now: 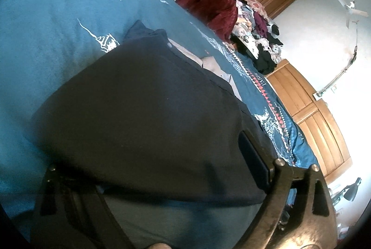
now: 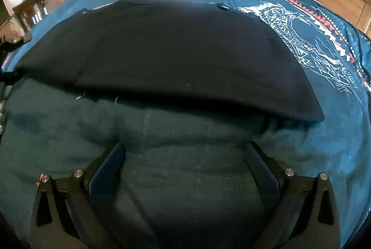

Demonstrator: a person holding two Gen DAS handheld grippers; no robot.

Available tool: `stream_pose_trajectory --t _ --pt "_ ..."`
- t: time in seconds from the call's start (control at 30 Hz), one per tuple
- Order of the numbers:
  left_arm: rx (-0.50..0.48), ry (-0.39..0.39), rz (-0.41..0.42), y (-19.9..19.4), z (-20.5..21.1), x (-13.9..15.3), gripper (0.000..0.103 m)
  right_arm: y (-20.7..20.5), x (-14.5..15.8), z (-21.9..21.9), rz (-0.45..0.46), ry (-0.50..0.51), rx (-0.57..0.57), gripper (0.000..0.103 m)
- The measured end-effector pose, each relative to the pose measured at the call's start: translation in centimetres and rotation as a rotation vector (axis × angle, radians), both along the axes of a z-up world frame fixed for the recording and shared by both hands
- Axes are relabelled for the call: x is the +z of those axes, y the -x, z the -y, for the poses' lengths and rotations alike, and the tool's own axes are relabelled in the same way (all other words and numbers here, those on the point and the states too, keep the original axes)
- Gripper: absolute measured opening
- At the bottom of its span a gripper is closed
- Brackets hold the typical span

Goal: Fold large clothes

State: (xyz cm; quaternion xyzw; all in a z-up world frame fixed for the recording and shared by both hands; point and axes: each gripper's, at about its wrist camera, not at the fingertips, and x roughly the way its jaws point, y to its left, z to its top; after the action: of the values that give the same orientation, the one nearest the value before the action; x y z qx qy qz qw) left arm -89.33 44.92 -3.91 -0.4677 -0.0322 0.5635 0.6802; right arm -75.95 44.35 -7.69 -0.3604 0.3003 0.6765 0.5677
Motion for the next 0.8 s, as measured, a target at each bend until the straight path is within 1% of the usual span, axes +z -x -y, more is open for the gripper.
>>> stream_pose_trajectory --t 0.6,0.8 --pt "-0.015 -0.012 0.001 -0.44 -0.13 0.10 0.099 -0.17 -0.07 -0.14 -0.003 -0.011 -0.002 0.103" --pt "-0.017 -0.021 0.016 -0.36 -0.01 0.12 0.100 -0.30 -0.08 -0.22 -0.008 -0.016 -0.002 0.103"
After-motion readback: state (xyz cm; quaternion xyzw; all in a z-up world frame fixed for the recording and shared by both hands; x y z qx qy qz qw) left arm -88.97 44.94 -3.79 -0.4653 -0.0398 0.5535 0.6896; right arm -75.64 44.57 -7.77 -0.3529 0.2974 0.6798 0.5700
